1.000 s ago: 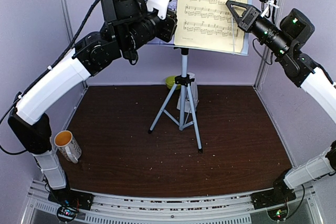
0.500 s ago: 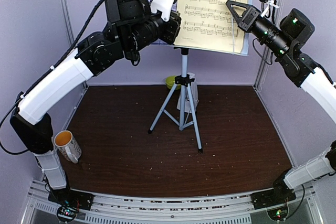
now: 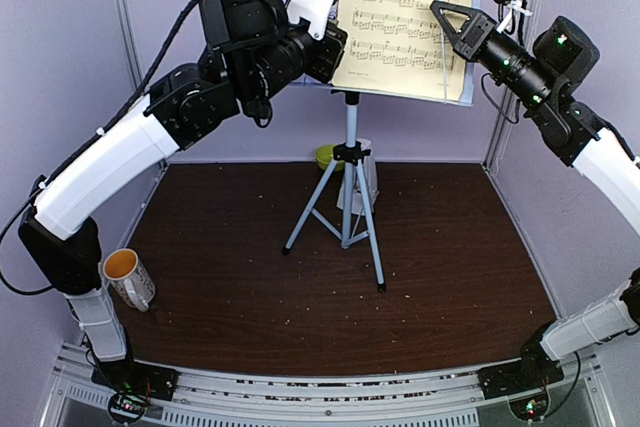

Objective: Set up the instrument practice props

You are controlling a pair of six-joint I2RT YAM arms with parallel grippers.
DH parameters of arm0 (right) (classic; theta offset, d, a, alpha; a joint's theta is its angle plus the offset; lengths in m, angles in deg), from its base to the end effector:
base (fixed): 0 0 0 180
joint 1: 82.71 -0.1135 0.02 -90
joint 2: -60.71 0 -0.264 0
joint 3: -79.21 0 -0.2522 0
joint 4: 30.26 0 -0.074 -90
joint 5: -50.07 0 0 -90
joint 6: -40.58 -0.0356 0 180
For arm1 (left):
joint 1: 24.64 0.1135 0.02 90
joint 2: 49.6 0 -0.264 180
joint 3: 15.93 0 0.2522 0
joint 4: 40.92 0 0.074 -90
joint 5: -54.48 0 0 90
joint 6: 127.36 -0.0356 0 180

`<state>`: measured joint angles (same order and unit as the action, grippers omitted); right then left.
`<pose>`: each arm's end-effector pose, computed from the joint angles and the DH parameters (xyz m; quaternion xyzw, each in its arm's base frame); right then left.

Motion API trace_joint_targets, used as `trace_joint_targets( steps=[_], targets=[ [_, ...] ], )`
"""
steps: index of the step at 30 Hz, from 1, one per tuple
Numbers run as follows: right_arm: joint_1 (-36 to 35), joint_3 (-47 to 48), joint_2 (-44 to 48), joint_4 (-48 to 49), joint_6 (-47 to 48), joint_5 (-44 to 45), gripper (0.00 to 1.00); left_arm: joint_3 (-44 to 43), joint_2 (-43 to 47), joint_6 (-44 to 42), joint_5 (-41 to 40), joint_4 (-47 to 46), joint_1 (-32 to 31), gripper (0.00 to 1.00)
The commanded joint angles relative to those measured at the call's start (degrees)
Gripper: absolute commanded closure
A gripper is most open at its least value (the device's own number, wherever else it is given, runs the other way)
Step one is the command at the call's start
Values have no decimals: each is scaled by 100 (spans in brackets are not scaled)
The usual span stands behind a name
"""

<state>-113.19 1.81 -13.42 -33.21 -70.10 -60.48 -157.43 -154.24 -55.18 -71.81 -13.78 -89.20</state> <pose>0.2232 0.1459 0.5339 -0.1952 0.5101 0.4452 0.7096 0.1864 -0.3429 0.5376 0.2243 0.6178 -0.1039 0.7465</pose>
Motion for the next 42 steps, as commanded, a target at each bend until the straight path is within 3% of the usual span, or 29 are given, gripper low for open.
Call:
trace_joint_targets(
  steps=[1,11,23,33,38,42],
  targets=[
    [24,-53,179,97,108,-16,100,-16,-28,-248,-376,-368,-13,98],
    [22,-49,171,97,109,-18,100,-238,-289,-418,-485,-231,-12,98],
    [25,-51,157,88,124,10,100,-339,-268,-432,-367,-130,-38,84],
    [25,-27,114,-26,84,188,100,353,490,-533,277,-653,-351,77],
    [18,-16,118,-88,100,287,96,817,962,-498,137,-855,-356,75],
    [24,-9,122,-129,79,340,90,1116,1168,-596,-44,-904,-341,64]
  ],
)
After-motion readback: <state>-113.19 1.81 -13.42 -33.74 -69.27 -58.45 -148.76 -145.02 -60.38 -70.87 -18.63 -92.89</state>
